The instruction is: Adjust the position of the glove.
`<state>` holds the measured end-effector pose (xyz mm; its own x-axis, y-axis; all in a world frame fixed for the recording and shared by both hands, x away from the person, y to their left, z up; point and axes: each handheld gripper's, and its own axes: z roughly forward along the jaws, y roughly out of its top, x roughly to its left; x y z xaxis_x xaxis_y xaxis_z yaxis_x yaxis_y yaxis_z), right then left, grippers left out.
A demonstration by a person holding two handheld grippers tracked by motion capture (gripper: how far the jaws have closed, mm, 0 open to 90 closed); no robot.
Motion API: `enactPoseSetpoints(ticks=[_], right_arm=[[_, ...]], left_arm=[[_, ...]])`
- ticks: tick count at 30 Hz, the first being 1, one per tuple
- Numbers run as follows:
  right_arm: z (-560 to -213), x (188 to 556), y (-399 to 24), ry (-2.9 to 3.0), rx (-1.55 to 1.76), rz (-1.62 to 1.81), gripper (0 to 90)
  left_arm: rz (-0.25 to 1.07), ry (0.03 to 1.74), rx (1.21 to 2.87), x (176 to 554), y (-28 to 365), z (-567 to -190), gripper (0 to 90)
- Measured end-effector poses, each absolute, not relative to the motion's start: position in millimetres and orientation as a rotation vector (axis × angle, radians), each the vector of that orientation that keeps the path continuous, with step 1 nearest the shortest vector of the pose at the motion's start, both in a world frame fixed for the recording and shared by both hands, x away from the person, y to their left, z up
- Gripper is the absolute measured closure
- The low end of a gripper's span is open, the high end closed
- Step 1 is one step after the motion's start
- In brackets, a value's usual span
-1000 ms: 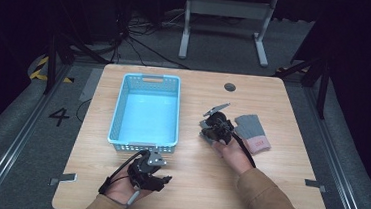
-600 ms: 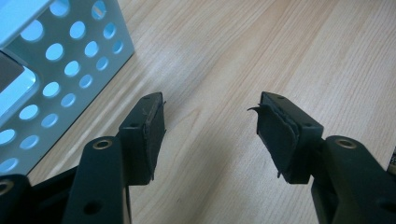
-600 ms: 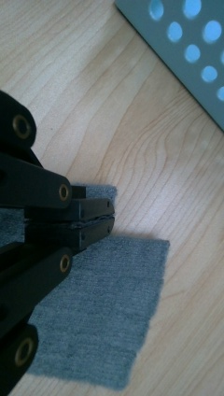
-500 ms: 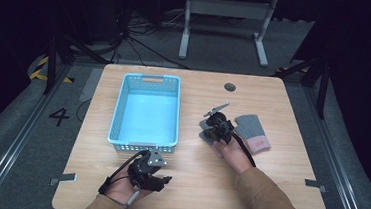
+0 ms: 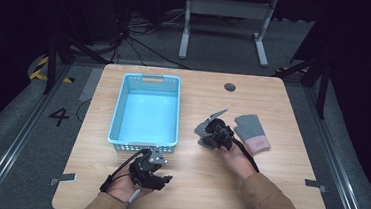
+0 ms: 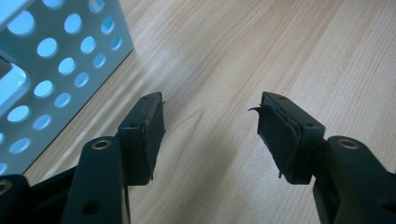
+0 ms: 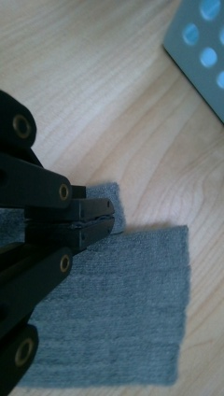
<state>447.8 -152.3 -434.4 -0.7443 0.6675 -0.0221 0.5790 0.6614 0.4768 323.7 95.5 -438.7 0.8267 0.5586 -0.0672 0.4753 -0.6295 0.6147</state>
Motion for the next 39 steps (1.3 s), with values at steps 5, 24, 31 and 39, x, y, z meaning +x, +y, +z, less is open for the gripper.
enactPoseSetpoints(ticks=[5, 24, 31, 39], right_arm=[[-434.3, 440.2, -155.0, 2.705, 1.019, 0.677, 90.0], [-434.5, 412.0, -166.4, 2.761, 1.011, 0.688, 89.9], [-435.3, 404.8, -169.0, 2.767, 1.024, 0.706, 90.0], [-436.6, 397.1, -172.0, 2.772, 1.030, 0.742, 89.8]], left_arm=[[0.161, 0.752, 2.359, 327.0, 92.8, -439.4, 41.5], [0.146, 0.698, 2.379, 333.4, 76.5, -438.9, 41.2], [0.145, 0.682, 2.381, 335.5, 72.1, -438.0, 41.2], [0.150, 0.662, 2.383, 338.0, 67.5, -436.9, 41.3]])
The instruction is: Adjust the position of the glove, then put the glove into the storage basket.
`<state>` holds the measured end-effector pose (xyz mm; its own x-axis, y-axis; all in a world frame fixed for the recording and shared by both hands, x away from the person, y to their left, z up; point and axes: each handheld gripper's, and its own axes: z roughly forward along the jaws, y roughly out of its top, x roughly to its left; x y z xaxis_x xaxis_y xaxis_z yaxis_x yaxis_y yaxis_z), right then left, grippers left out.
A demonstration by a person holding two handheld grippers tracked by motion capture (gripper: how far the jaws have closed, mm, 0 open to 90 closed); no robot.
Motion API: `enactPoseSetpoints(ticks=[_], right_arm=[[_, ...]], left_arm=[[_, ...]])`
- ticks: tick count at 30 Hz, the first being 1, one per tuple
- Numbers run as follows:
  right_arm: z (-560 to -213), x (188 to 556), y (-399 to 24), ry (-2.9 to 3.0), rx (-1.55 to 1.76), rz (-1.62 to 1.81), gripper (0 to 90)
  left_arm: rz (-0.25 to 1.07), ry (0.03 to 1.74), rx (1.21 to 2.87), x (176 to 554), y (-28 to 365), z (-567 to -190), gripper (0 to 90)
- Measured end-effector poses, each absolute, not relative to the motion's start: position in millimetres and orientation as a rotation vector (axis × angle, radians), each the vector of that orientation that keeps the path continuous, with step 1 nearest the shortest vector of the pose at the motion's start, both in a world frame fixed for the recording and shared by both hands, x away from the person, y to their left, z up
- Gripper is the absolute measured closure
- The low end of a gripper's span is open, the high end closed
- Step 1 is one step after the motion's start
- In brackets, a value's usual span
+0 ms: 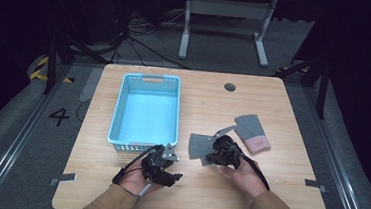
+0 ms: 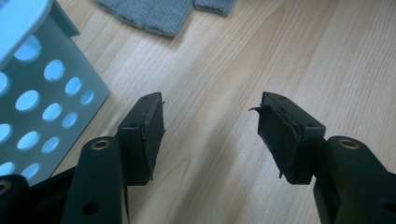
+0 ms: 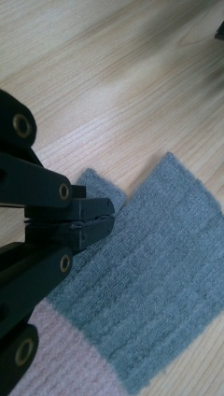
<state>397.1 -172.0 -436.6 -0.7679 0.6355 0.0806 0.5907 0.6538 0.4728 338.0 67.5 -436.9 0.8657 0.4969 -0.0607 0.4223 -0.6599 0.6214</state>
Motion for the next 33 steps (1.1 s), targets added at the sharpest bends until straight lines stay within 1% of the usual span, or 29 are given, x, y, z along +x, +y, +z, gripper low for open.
enactPoseSetpoints(ticks=[5, 10, 12, 16, 20, 23, 24, 25, 31, 33], right_arm=[[-433.5, 394.5, -175.6, 2.737, 1.027, 0.767, 87.1], [-420.9, 388.5, -192.2, 2.678, 1.031, 0.861, 86.4], [-418.1, 387.6, -195.3, 2.662, 1.027, 0.873, 86.5], [-405.4, 383.9, -210.4, 2.599, 1.053, 0.930, 89.8], [-398.5, 384.5, -223.8, 2.567, 1.073, 0.947, 90.0], [-394.5, 386.8, -237.2, 2.537, 1.104, 0.967, 90.0], [-394.5, 386.8, -237.2, 2.537, 1.104, 0.967, 90.0], [-393.1, 389.1, -247.6, 2.510, 1.128, 0.976, 89.9], [-399.8, 396.4, -272.1, 2.435, 1.193, 0.970, 89.9], [-401.2, 397.5, -274.2, 2.430, 1.204, 0.972, 89.9]], left_arm=[[0.177, 0.672, 2.378, 339.6, 67.1, -434.8, 39.4], [0.202, 0.690, 2.368, 340.4, 68.7, -433.3, 39.3], [0.200, 0.689, 2.368, 340.7, 69.1, -433.2, 39.2], [0.204, 0.692, 2.362, 339.6, 70.0, -432.8, 38.8], [0.225, 0.697, 2.350, 339.4, 71.9, -432.6, 38.6], [0.215, 0.685, 2.347, 340.0, 75.2, -432.0, 38.6], [0.208, 0.687, 2.340, 340.4, 76.6, -431.5, 38.6], [0.213, 0.691, 2.330, 340.8, 78.8, -430.9, 38.4], [0.210, 0.687, 2.303, 338.6, 80.6, -428.3, 38.5], [0.212, 0.685, 2.302, 338.8, 80.3, -428.3, 38.7]])
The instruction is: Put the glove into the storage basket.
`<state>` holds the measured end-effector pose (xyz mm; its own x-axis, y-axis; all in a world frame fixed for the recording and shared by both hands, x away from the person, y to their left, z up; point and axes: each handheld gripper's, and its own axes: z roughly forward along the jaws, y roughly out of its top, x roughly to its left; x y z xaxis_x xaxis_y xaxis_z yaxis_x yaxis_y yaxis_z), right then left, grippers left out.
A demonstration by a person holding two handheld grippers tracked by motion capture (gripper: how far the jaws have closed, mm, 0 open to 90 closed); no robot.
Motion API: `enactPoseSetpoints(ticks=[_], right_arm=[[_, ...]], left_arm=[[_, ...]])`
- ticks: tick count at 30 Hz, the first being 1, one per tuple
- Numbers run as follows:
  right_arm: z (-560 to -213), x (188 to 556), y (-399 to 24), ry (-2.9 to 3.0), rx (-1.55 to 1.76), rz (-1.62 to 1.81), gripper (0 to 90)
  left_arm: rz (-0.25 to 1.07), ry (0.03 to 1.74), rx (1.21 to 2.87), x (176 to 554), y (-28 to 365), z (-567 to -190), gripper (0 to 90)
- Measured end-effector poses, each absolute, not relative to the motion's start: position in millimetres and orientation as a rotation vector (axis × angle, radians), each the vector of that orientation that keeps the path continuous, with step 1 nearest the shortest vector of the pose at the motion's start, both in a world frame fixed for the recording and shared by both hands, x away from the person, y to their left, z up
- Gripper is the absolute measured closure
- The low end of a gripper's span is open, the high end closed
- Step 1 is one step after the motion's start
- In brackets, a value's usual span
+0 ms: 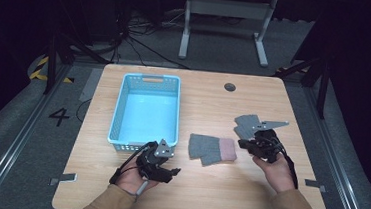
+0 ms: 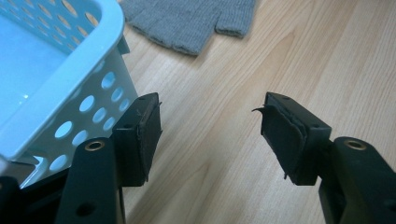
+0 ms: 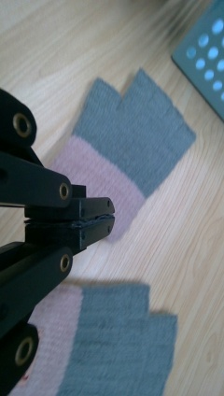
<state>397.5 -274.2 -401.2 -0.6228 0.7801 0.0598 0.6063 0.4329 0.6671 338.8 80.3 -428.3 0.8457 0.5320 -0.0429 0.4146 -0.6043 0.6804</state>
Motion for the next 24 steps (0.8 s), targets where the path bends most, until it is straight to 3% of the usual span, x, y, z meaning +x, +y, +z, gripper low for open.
enactPoseSetpoints(ticks=[24], right_arm=[[-432.3, 411.4, -298.9, 2.413, 1.386, 0.797, 89.8]], left_arm=[[0.222, 0.683, 2.321, 342.4, 74.1, -433.4, 38.2]])
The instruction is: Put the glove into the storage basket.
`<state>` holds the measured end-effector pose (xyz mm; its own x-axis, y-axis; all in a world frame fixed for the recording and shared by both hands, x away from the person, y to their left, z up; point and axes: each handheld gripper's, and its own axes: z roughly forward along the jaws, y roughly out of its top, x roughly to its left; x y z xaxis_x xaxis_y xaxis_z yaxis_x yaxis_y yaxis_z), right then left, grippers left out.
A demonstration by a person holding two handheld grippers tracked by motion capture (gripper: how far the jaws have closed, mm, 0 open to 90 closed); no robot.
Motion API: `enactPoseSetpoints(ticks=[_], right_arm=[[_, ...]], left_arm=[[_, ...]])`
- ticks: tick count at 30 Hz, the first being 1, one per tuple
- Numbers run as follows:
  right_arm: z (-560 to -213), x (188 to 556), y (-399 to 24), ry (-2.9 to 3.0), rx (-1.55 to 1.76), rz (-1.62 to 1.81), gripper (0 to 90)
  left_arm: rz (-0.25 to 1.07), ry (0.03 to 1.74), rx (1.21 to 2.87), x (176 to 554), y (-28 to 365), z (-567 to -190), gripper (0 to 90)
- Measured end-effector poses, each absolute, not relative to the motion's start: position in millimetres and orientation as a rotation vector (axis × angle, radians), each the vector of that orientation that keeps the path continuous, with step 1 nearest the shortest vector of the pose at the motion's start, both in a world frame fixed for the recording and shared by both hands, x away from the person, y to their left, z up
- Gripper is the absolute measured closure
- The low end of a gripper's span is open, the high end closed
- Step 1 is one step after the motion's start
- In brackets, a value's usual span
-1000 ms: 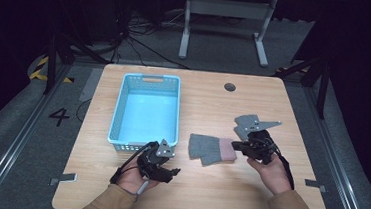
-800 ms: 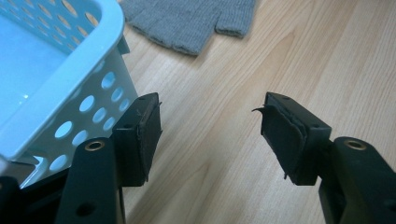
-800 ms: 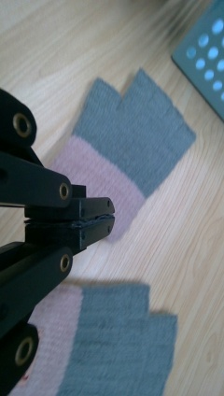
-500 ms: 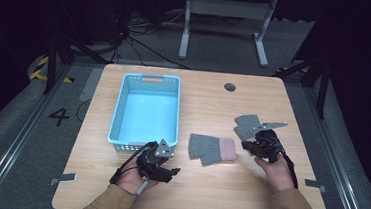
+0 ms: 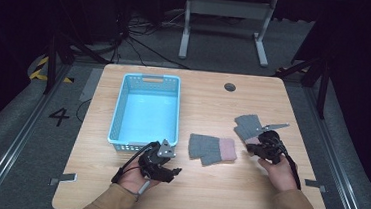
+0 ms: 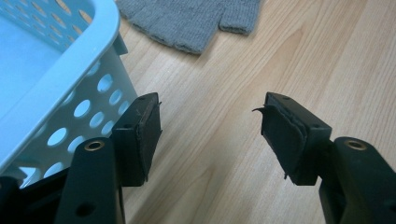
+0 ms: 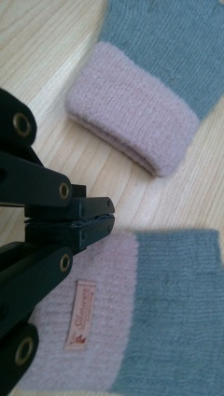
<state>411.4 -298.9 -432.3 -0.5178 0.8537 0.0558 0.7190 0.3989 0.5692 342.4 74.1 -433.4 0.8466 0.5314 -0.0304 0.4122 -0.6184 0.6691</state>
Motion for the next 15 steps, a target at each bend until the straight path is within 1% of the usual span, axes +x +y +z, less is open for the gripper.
enactPoseSetpoints(ticks=[15], right_arm=[[-433.2, 406.9, -324.1, 2.362, 1.468, 0.776, 89.7]], left_arm=[[0.209, 0.654, 2.324, 345.8, 65.9, -432.8, 38.3]])
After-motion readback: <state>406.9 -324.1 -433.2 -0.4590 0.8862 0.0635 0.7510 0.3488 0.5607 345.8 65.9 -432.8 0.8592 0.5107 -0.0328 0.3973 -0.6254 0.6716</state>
